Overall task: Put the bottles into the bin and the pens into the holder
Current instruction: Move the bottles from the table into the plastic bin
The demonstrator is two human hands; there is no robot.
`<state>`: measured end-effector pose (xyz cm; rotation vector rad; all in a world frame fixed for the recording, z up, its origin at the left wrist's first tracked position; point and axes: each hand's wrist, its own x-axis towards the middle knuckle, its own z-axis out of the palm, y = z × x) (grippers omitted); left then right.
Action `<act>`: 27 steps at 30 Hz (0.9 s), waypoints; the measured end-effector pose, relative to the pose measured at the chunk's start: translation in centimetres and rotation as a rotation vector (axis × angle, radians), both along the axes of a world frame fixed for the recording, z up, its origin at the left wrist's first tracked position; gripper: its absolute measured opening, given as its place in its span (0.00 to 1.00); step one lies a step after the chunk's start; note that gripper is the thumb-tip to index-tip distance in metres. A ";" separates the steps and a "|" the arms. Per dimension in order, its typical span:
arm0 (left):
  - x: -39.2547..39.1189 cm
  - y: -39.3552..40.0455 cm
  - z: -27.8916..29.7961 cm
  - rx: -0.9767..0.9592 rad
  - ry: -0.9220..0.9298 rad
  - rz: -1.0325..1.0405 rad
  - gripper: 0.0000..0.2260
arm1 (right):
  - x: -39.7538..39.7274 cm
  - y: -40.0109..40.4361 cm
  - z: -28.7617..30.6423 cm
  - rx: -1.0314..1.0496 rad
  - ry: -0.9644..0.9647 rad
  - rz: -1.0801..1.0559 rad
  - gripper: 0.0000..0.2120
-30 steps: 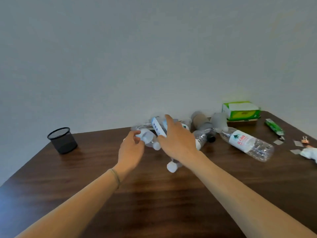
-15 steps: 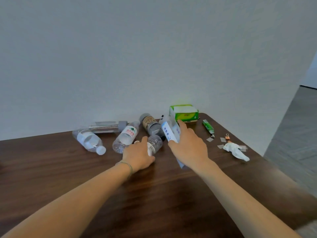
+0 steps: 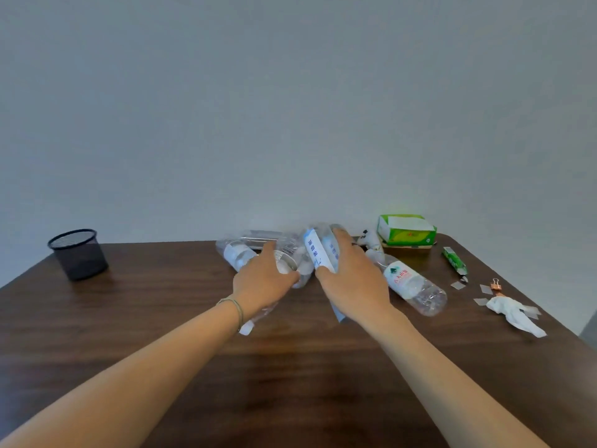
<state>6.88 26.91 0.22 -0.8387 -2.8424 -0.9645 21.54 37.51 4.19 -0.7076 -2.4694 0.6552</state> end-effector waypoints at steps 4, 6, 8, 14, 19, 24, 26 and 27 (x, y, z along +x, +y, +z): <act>-1.9 -8.0 1.2 0.043 -0.003 0.114 0.37 | -3.0 -6.0 0.7 0.017 -0.006 0.119 0.34; -2.8 -12.7 1.5 0.065 -0.004 0.184 0.37 | -4.4 -9.4 1.1 0.019 0.012 0.181 0.34; -3.4 -17.4 1.7 0.083 0.005 0.262 0.37 | -5.9 -13.2 1.5 0.035 0.018 0.248 0.34; -4.2 -32.6 1.7 0.146 0.033 0.503 0.34 | -9.6 -25.7 2.1 0.051 0.031 0.478 0.34; -2.8 -45.7 0.7 0.217 0.007 0.697 0.30 | -12.0 -37.2 1.1 0.090 0.011 0.671 0.32; -0.1 -58.1 -0.9 0.277 -0.044 0.909 0.29 | -13.1 -48.9 -1.4 0.098 -0.042 0.872 0.34; 1.3 -62.8 -2.3 0.315 -0.080 0.989 0.30 | -13.0 -53.4 -2.8 0.104 -0.054 0.953 0.34; 2.0 -65.1 -3.3 0.339 -0.101 1.026 0.32 | -13.0 -55.6 -3.7 0.105 -0.064 0.993 0.34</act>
